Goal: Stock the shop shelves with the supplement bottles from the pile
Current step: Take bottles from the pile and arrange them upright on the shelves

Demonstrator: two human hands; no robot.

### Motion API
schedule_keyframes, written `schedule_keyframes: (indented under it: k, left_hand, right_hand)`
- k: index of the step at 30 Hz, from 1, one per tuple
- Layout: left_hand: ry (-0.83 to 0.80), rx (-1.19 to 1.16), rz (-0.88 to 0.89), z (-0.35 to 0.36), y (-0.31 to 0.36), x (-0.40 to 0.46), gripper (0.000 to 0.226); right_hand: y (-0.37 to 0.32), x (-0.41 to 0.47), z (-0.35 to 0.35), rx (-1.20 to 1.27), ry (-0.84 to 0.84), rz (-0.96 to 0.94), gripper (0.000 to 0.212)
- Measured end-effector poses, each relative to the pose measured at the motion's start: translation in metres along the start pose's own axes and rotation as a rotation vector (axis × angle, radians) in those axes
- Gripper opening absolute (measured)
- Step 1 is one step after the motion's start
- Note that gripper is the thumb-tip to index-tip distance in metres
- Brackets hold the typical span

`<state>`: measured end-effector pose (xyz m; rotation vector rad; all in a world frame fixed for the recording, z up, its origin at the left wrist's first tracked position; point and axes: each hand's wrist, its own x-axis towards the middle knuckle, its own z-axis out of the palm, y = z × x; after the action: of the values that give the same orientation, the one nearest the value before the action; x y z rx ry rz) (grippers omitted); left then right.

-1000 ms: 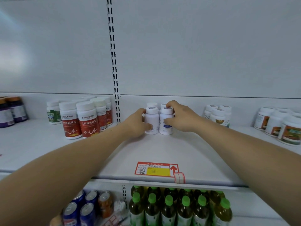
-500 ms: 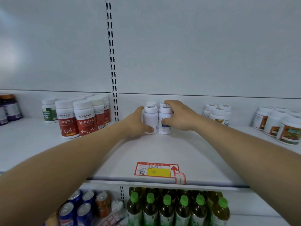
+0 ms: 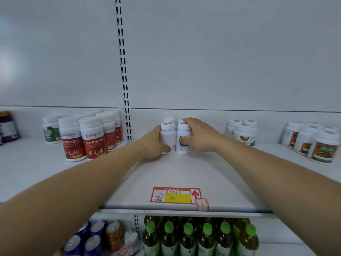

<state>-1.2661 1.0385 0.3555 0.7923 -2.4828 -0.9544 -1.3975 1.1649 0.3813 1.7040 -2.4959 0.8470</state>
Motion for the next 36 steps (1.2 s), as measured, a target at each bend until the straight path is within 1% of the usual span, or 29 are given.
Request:
schedule_keyframes:
  k: [3, 5, 6, 7, 8, 9, 10, 14, 17, 20, 24, 27, 31, 34, 36]
  left_hand:
    - [-0.016, 0.016, -0.017, -0.001, 0.001, -0.002, 0.080]
    - [-0.037, 0.044, -0.038, -0.004, 0.004, -0.004, 0.087]
    - [-0.045, 0.067, -0.053, -0.007, 0.006, -0.006, 0.092]
    - [-0.045, 0.097, -0.059, -0.010, 0.010, -0.009, 0.097]
    - [-0.035, 0.130, -0.052, -0.015, 0.014, -0.013, 0.098]
    - [-0.015, 0.161, -0.026, -0.021, 0.019, -0.018, 0.097]
    - [0.006, 0.194, 0.013, -0.026, 0.025, -0.022, 0.094]
    - [0.037, 0.302, 0.188, -0.037, 0.049, -0.040, 0.081]
    - [0.004, 0.279, 0.266, -0.028, 0.069, -0.048, 0.075]
    - [-0.035, 0.304, 0.320, -0.008, 0.085, -0.055, 0.074]
    - [-0.108, 0.327, 0.272, 0.030, 0.099, -0.053, 0.073]
    - [-0.142, 0.266, 0.192, 0.060, 0.112, -0.039, 0.075]
    - [-0.132, 0.162, 0.095, 0.097, 0.135, -0.015, 0.082]
    - [-0.104, 0.073, 0.074, 0.122, 0.153, -0.002, 0.074]
    - [-0.074, 0.029, 0.046, 0.137, 0.159, 0.005, 0.072]
  right_hand:
    - [-0.003, 0.002, 0.001, -0.005, -0.014, 0.010, 0.056]
    - [-0.003, 0.003, 0.000, -0.037, -0.031, 0.010, 0.047]
    - [-0.003, 0.003, -0.002, -0.059, -0.045, 0.016, 0.046]
    - [-0.003, 0.001, -0.007, -0.086, -0.056, 0.025, 0.052]
    - [-0.003, -0.001, -0.014, -0.123, -0.057, 0.038, 0.066]
    - [-0.003, -0.004, -0.022, -0.169, -0.045, 0.057, 0.077]
    - [-0.003, -0.007, -0.032, -0.213, -0.023, 0.072, 0.082]
    - [0.002, -0.027, -0.071, -0.351, 0.033, 0.112, 0.079]
    - [0.013, -0.049, -0.096, -0.391, 0.054, 0.168, 0.076]
    - [0.032, -0.069, -0.114, -0.400, 0.078, 0.233, 0.072]
    - [0.065, -0.082, -0.128, -0.388, 0.080, 0.283, 0.068]
    - [0.093, -0.081, -0.128, -0.358, 0.068, 0.280, 0.070]
    - [0.128, -0.068, -0.120, -0.311, 0.015, 0.210, 0.077]
    - [0.151, -0.056, -0.114, -0.315, -0.024, 0.147, 0.079]
    - [0.162, -0.050, -0.112, -0.306, -0.038, 0.103, 0.077]
